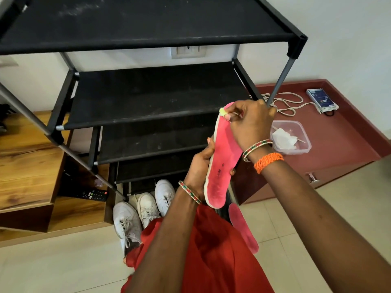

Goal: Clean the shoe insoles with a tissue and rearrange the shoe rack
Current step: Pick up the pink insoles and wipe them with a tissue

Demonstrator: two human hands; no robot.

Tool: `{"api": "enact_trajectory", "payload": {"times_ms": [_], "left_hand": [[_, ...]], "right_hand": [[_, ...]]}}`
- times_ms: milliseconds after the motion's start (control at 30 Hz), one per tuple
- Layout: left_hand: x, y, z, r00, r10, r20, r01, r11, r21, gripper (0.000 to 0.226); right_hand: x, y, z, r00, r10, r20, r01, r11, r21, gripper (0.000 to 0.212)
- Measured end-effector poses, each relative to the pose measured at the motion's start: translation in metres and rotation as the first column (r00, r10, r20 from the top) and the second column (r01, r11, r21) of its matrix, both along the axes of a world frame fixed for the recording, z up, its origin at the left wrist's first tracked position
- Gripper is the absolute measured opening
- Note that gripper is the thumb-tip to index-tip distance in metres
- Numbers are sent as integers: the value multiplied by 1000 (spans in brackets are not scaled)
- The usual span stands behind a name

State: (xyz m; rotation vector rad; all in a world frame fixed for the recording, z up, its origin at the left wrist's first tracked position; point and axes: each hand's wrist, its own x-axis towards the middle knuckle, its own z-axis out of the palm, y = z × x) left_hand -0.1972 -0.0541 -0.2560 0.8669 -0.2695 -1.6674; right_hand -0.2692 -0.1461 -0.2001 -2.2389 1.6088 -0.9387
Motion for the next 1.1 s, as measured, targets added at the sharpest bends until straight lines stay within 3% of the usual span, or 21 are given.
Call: {"api": "enact_trajectory", "payload": {"times_ms": [133,267,333,467,567,767,867,933,1100], "left_hand": [[1,-1,-5,999,30,-42,-30,1000,0,50],[5,1,0,993,38,-110,-46,997,-65,35],[7,2,4,972,68,-225,-94,990,-104,30],[16,0,-1,951,107,-292,-135,988,-78,58],[15,1,1,961,104,-256,-114,993,-25,81],[4,-2,2,956,184,-230,-183,983,27,51],[2,-2,2,958,184,-221,-188,982,1,46],[3,-1,3,954,196,-227,-203,979,-10,46],[9,0,3,926,280,-253,-281,959,34,47]], "right_hand": [[7,16,-14,979,74,190,-95,990,103,26],[-1,29,-22,954,193,228,-229,963,144,21],[-5,36,-22,945,242,219,-280,946,163,21],[-8,59,-27,889,360,284,-427,875,227,18],[-7,61,-33,905,319,281,-386,893,231,17],[11,65,-31,922,151,357,-206,971,123,9],[18,48,-20,931,112,347,-143,988,65,18],[22,47,-17,924,114,365,-151,986,75,25],[23,67,-29,934,149,323,-201,971,132,12]]}}
